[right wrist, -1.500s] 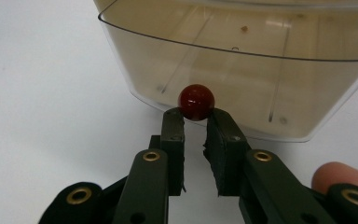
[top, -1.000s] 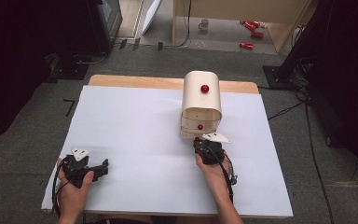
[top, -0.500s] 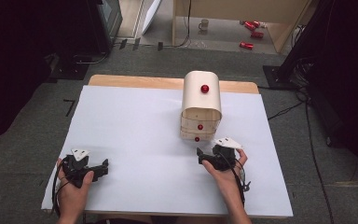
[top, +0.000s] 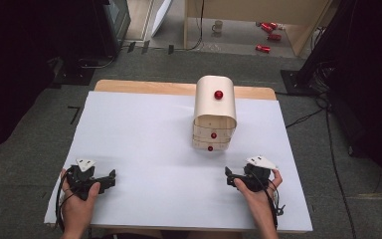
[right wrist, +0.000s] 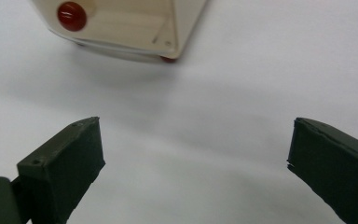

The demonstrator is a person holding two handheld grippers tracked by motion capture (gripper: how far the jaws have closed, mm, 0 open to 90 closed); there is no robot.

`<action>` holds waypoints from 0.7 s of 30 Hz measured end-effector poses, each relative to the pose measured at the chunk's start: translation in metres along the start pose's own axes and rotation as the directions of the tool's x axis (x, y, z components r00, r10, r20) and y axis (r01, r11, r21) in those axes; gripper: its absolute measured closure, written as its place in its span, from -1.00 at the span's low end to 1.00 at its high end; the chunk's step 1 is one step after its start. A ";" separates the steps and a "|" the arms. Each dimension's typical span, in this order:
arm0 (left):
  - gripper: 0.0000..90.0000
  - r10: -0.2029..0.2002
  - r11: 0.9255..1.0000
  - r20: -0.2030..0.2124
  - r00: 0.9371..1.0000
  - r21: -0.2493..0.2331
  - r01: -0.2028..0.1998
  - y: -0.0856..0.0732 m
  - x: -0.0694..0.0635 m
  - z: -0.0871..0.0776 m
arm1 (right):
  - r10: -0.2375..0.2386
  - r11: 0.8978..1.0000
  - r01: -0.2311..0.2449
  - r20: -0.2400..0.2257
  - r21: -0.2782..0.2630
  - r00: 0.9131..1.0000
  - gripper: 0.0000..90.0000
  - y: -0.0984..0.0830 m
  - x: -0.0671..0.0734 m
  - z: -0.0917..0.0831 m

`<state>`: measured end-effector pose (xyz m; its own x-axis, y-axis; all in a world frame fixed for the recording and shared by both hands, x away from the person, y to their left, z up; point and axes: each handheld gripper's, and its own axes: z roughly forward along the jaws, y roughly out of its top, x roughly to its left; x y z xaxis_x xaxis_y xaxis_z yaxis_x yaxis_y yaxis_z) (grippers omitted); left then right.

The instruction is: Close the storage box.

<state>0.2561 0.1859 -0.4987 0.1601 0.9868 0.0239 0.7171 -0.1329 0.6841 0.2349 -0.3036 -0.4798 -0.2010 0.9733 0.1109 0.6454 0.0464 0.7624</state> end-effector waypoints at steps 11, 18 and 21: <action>-1.00 0.000 1.000 0.000 1.000 -0.001 0.000 0.000 0.000 0.000 | 0.032 0.999 -0.033 0.055 0.014 0.998 -0.94 -0.019 -0.033 -0.019; -1.00 0.000 1.000 0.000 1.000 -0.001 0.000 0.000 0.000 0.000 | 0.059 0.998 -0.061 0.087 0.021 0.994 -0.94 -0.030 -0.052 -0.030; -1.00 0.000 1.000 0.000 1.000 -0.001 0.000 0.000 0.000 0.000 | 0.063 0.998 -0.065 0.094 0.021 0.994 -0.94 -0.033 -0.057 -0.033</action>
<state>0.2561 0.1859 -0.4987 0.1597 0.9869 0.0240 0.7167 -0.1327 0.6846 0.2005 -0.3677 -0.4908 -0.0901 0.9911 0.0983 0.6724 -0.0122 0.7401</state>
